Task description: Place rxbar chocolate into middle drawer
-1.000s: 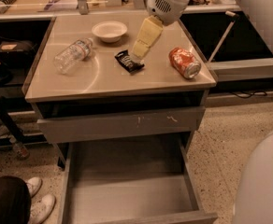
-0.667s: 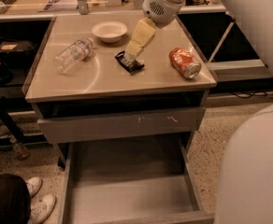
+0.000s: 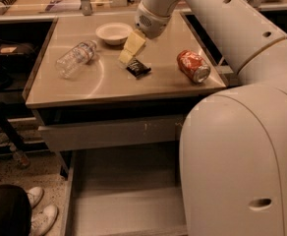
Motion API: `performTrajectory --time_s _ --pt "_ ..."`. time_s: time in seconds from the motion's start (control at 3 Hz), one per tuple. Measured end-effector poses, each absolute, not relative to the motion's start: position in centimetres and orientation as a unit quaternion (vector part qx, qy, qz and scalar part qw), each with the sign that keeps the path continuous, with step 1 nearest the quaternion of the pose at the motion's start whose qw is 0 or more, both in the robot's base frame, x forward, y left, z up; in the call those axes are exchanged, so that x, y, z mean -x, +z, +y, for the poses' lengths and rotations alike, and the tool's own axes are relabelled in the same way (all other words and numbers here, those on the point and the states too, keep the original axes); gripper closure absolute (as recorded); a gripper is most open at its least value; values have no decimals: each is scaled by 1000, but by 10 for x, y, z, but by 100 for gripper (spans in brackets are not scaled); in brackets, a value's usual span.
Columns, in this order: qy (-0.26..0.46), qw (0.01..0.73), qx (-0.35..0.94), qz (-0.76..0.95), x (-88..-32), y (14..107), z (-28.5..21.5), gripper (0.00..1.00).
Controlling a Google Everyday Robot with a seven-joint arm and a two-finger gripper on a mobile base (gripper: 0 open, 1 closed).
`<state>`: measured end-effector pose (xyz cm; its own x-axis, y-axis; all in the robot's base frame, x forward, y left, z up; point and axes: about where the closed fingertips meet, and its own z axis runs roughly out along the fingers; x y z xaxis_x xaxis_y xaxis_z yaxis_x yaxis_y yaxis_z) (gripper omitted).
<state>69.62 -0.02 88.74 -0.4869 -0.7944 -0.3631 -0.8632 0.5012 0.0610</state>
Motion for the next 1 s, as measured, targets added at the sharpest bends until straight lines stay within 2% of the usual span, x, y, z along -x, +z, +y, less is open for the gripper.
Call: performTrajectory --time_s 1.0 --pt "129 125 482 857 -712 854 25 0"
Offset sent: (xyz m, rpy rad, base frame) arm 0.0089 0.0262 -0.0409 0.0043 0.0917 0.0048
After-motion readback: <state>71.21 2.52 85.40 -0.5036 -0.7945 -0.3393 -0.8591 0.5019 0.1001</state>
